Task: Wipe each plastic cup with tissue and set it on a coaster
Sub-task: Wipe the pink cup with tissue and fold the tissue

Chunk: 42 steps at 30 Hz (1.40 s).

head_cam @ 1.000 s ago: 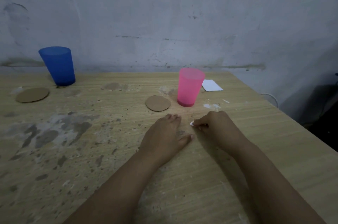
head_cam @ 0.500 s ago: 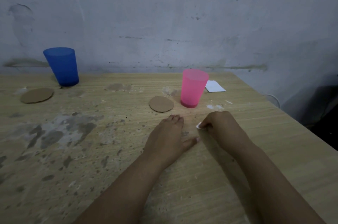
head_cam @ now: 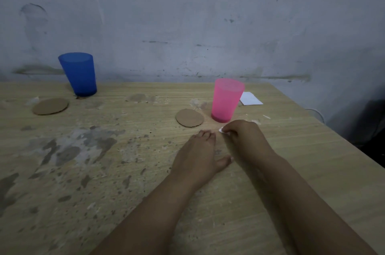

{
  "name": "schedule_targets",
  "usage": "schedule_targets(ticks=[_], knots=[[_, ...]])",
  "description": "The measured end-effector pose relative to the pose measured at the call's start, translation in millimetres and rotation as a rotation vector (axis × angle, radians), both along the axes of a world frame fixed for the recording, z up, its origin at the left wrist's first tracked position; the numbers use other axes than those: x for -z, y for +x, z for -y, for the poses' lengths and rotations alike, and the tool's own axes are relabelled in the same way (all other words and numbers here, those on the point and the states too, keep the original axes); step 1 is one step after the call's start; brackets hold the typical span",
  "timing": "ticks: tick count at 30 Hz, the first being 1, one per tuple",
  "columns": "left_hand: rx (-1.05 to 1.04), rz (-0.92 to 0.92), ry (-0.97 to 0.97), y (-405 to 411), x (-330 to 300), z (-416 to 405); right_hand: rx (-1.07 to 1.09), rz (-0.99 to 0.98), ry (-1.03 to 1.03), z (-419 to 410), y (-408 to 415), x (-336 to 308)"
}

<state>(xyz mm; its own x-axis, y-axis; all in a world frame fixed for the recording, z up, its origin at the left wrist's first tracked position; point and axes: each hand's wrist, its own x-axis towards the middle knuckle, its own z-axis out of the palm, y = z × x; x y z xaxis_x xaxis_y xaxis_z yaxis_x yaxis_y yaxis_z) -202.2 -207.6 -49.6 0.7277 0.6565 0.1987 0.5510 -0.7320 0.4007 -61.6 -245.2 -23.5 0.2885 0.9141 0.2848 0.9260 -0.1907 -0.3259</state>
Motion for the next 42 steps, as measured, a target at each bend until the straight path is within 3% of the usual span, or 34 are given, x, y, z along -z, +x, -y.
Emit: schedule_targets(ticks=[6, 13, 23, 27, 31, 35, 42], knots=[[0.005, 0.007, -0.014, 0, -1, -1, -0.083, -0.040, -0.141, 16, 7, -12], [0.000, 0.010, -0.027, 1, 1, -2, 0.169, -0.028, -0.209, -3, 17, -4], [-0.026, 0.004, -0.026, 0, 3, -2, -0.144, -0.029, -0.126, 16, -8, -11], [-0.019, -0.073, 0.017, 0, 6, -1, -0.008, -0.047, -0.145, 20, 18, -9], [-0.014, -0.097, 0.017, 1, 6, -1, 0.206, 0.054, -0.079, 12, 35, -1], [-0.008, -0.103, 0.024, 1, 7, -2, 0.064, 0.110, -0.032, 1, 18, 9], [-0.005, -0.103, 0.032, 0, 5, -1, -0.123, -0.086, -0.076, 25, 11, -9]])
